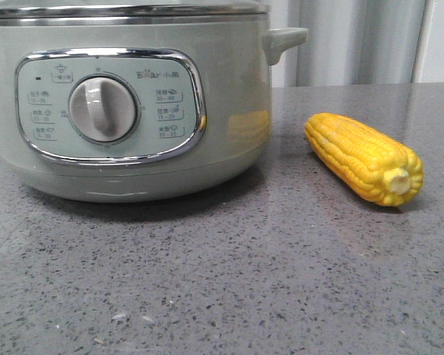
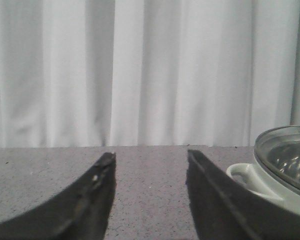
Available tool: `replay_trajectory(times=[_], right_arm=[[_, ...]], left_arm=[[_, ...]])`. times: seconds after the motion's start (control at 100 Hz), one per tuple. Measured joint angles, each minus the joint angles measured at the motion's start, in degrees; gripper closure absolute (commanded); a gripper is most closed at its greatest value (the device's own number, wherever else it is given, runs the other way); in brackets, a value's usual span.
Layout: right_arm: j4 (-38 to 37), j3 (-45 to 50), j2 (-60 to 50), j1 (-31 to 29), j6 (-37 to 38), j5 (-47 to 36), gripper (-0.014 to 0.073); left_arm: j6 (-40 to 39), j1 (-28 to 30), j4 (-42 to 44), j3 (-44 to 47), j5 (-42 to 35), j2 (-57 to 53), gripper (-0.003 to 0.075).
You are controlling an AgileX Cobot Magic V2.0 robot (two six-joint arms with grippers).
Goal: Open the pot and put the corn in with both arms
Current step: 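Grasp the silver knob of the glass lid with the left gripper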
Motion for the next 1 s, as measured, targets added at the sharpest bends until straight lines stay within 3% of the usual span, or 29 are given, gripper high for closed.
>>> replay_trajectory(times=[0.32,0.75,1.0], right_arm=[[0.0,0.0,0.0,0.0,0.0,0.0,0.0667],[0.1,0.0,0.0,0.0,0.0,0.0,0.0667],[0.1,0.0,0.0,0.0,0.0,0.0,0.0667]], left_arm=[[0.0,-10.85,0.02,-5.49,-5.77,11.18,0.0342],[0.0,-25.78,0.95,-19.3,-12.09,34.72,0.0342],[0.0,-30.45,2.21,-27.45,-12.63,46.98,0.0342]])
